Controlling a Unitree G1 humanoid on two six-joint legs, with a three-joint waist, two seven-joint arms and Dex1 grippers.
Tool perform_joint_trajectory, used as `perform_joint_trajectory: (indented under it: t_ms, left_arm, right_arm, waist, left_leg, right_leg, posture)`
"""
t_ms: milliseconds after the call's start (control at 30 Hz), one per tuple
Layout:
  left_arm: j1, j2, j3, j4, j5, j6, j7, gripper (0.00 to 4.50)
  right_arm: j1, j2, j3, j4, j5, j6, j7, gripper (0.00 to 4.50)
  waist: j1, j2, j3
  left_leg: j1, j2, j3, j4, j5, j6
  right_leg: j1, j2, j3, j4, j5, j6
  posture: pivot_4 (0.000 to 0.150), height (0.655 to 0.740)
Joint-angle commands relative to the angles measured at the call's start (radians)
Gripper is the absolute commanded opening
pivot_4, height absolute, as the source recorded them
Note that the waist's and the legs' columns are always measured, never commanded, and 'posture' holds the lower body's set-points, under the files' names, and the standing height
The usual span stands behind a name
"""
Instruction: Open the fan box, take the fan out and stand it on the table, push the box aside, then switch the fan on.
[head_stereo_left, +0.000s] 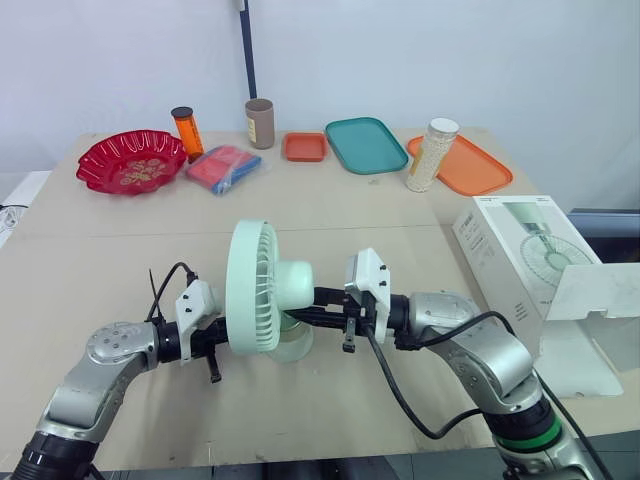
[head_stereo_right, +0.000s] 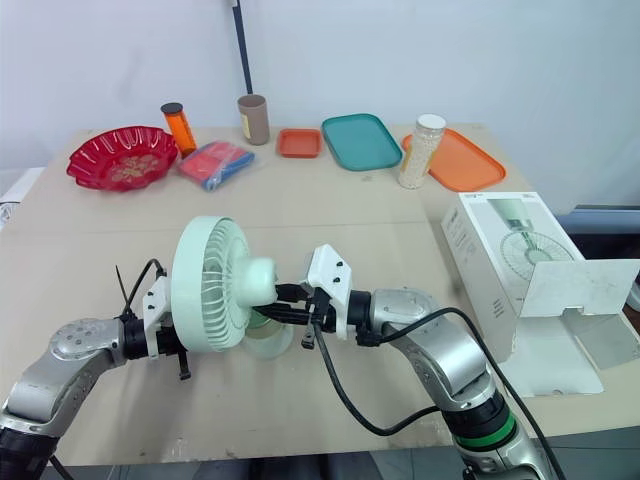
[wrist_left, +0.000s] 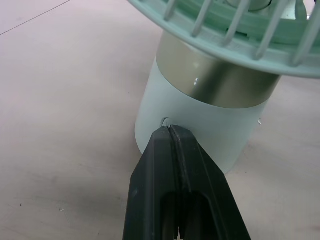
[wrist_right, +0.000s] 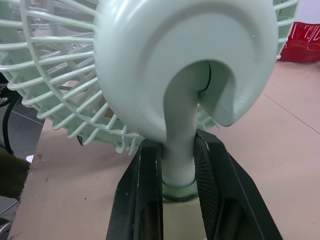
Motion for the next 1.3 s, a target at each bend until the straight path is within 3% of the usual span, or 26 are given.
perform_joint_trajectory:
  t_ms: [33,267,700,933,1300]
  left_arm:
    - [-0.009,0.001,0.010,-0.048,-0.025,0.003,-0.001,0.06]
    - [-0.015,0.035,0.122,-0.091,-0.111,0.103,0.045,0.06]
    - [0.186,0.162,0.289,-0.184,-0.158,0.154,0.018,0.06]
    - [0.278,0.165,0.317,-0.220,-0.160,0.146,0.008,0.06]
    - [0.257,0.156,0.291,-0.222,-0.159,0.152,0.029,0.06]
  right_arm:
    - [0.001,0.001,0.026,-0.008,0.002,0.004,0.009,0.38]
    - [-0.007,-0.007,0.029,0.004,-0.011,-0.008,0.011,0.38]
    - [-0.032,-0.004,0.021,0.040,-0.018,-0.033,0.027,0.38]
    - [-0.050,-0.012,-0.033,0.025,0.024,-0.025,0.035,0.38]
    - [-0.106,-0.071,-0.146,-0.006,0.115,0.051,0.039,0.38]
  waist:
    - [0.000,0.000,0.000]
    - [-0.001,0.000,0.000]
    - [-0.001,0.001,-0.001]
    - [-0.001,0.001,-0.001]
    - [0.006,0.003,0.001]
  left_leg:
    - [0.000,0.000,0.000,0.000,0.000,0.000]
    - [0.000,0.000,0.000,0.000,0.000,0.000]
    - [0.001,0.000,0.000,0.000,0.000,0.000]
    - [0.001,0.000,0.000,-0.001,0.000,0.000]
    - [0.000,0.000,0.000,-0.001,0.000,0.000]
  right_leg:
    - [0.000,0.000,0.000,0.000,0.000,0.000]
    - [0.000,0.000,0.000,0.000,0.000,0.000]
    - [0.000,0.000,0.000,0.000,0.000,0.000]
    - [0.000,0.000,0.000,0.000,0.000,0.000]
    - [-0.001,0.000,-0.001,0.000,0.000,0.000]
  posture:
    - [0.150,0.7382]
    - [0.150,0.7382]
    - [0.150,0.7382]
    - [0.150,0.7382]
    - [0.150,0.7382]
